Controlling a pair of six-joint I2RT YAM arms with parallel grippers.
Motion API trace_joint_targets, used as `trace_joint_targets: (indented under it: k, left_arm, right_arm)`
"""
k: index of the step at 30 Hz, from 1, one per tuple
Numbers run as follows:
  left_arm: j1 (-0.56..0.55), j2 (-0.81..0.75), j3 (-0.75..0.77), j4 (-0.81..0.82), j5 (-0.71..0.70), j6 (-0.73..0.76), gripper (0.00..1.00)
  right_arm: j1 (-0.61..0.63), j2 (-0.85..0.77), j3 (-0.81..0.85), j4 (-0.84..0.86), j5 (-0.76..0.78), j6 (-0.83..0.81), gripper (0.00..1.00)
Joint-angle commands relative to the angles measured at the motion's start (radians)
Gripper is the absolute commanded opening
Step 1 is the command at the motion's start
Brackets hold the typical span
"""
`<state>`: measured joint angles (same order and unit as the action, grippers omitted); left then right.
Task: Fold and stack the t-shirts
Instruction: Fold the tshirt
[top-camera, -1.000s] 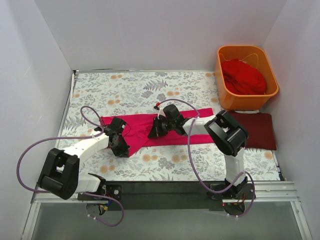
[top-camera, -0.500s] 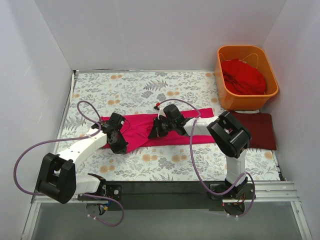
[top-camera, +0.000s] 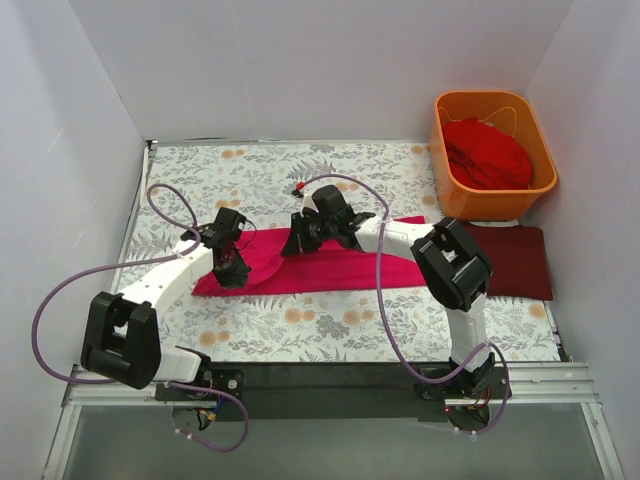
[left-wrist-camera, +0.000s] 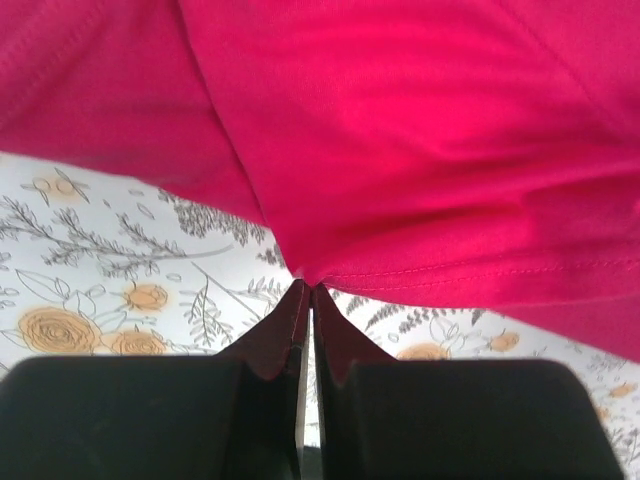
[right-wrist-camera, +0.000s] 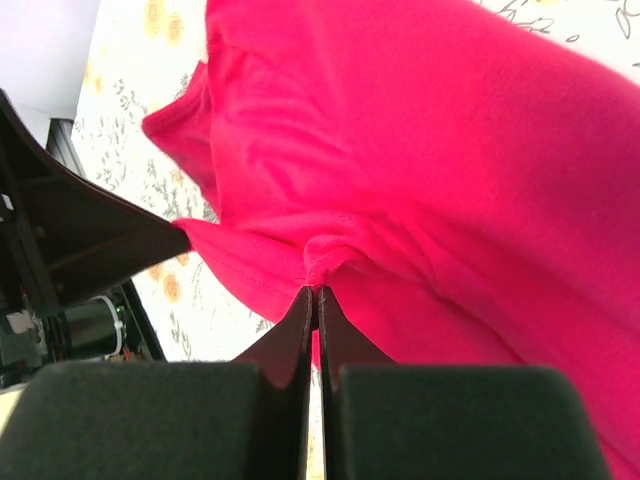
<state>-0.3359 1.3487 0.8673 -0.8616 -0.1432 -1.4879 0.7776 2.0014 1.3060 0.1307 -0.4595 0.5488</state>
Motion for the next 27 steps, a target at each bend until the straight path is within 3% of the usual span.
trace_joint_targets:
  k: [1,8,18,22,27]
  left_arm:
    - [0.052,0.013,0.067,0.027,-0.056,0.041,0.0]
    - [0.173,0.081,0.113,0.084,-0.049,0.106,0.0]
    - [0.181,0.239,0.22,0.142,-0.059,0.169,0.0]
    - [0.179,0.271,0.254,0.138,-0.087,0.172,0.0]
    - [0.181,0.293,0.271,0.125,-0.151,0.155,0.02]
  right_arm:
    - [0.005,0.046,0.076,-0.081,0.002,-0.018,0.02]
    - [-0.004,0.099,0.119,-0.105,0.022,0.011,0.06]
    - [-0.02,0.105,0.125,-0.103,0.039,0.034,0.07]
    - [-0.023,0.105,0.142,-0.103,0.038,0.036,0.13]
    - [-0.034,0.111,0.16,-0.103,0.042,0.034,0.15]
